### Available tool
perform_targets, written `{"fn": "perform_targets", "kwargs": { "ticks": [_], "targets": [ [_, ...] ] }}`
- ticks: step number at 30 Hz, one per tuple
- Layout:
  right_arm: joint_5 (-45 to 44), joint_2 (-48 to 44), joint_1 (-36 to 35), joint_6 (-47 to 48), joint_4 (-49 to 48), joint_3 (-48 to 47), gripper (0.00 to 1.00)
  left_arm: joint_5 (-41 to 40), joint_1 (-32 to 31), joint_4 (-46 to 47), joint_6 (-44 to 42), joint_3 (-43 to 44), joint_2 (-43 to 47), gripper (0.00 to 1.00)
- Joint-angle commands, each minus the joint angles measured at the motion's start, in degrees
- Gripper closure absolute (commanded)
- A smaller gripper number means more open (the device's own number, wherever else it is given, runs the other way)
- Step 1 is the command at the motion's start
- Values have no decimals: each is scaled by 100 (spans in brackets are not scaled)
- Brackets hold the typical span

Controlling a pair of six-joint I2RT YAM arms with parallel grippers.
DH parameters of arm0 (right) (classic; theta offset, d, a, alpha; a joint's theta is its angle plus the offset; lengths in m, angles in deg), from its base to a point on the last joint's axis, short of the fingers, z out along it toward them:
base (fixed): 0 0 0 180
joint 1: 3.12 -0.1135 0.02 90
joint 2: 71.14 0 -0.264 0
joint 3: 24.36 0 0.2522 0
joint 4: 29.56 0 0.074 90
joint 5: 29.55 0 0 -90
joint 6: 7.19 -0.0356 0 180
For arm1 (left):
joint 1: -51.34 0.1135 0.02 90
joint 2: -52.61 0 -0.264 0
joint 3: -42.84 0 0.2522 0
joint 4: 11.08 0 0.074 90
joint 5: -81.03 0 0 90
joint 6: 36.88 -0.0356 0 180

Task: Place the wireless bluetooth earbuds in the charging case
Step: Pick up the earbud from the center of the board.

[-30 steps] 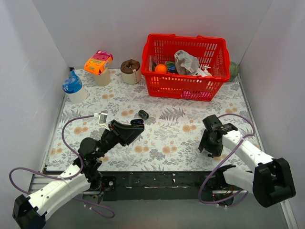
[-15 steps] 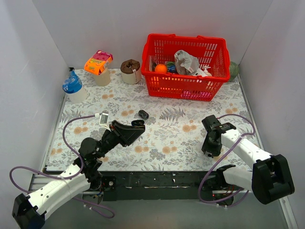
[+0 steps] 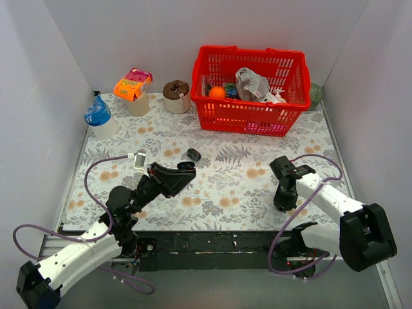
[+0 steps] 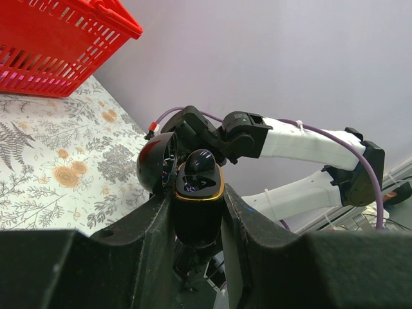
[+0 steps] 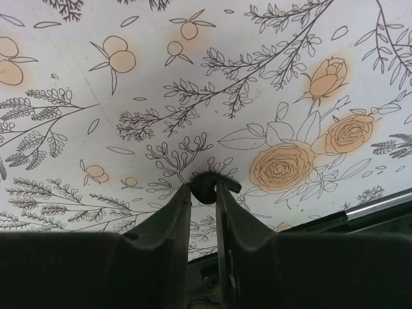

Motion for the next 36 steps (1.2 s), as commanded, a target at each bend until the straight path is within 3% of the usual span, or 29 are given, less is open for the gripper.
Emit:
{"fn": "perform_targets", "kwargs": {
  "ticks": [1, 8, 14, 22, 27, 32, 36],
  "targets": [
    [2, 61, -77, -128, -6, -10, 77, -63, -48, 17, -12, -70, 34, 100],
    [265, -53, -226, -303, -357, -80, 99, -133, -57, -132, -29, -79, 209, 100],
    [758, -142, -1008, -1041, -1754, -475, 99, -344, -57, -448, -205, -18, 482, 100],
    [565, 1807, -2132, -1306, -2800, -2092, 99, -608, -57, -1011, -512, 149, 948, 100],
    [494, 2232, -2415, -771, -2872, -3173, 99, -880, -57, -1433, -960, 193, 1378, 100],
    [880, 1530, -2433, -51, -3152, -3464, 99, -1082, -57, -1442, -1461, 237, 1546, 100],
    [1774, 888, -2485, 679, -3346, -3544, 99, -1109, -66, -1188, -1751, 281, 1353, 100]
  ]
}}
